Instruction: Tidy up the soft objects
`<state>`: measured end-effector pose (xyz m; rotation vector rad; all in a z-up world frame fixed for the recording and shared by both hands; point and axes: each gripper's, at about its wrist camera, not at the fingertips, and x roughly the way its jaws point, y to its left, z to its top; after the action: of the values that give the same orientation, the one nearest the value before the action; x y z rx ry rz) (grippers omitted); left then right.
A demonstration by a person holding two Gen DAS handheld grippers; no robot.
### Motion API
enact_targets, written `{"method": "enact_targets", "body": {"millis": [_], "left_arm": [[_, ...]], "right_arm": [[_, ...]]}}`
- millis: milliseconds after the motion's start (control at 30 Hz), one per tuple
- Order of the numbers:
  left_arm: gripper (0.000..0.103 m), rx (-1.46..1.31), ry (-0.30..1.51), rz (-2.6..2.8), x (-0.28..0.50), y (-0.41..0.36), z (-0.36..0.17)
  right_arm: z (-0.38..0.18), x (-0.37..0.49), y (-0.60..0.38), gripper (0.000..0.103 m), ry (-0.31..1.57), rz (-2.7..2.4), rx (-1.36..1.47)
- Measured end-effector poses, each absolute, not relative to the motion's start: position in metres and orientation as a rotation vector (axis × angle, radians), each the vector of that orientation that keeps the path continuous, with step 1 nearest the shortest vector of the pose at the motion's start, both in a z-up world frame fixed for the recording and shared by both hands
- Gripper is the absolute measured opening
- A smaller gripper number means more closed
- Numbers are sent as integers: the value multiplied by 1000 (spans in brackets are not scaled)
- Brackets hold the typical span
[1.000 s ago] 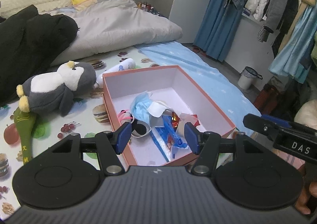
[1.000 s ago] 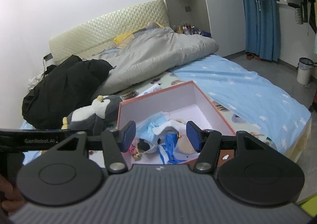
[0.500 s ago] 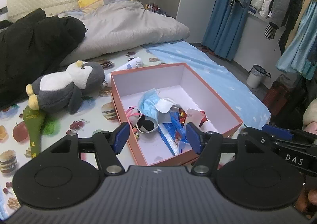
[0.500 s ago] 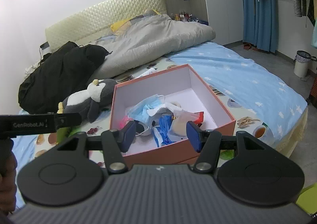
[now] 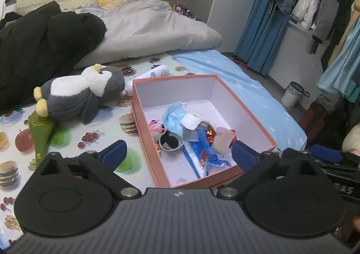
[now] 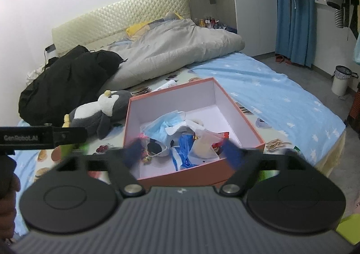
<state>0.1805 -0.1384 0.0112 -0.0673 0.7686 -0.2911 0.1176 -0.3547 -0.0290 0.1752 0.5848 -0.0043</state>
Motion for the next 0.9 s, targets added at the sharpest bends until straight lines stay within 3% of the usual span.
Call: {"method": "enact_targets", "body": {"millis": [900], "left_arm": [[103,-22,805,-300,184,-146,9]], "right_arm": [[-35,123,-354,103,617,-17,186]]}}
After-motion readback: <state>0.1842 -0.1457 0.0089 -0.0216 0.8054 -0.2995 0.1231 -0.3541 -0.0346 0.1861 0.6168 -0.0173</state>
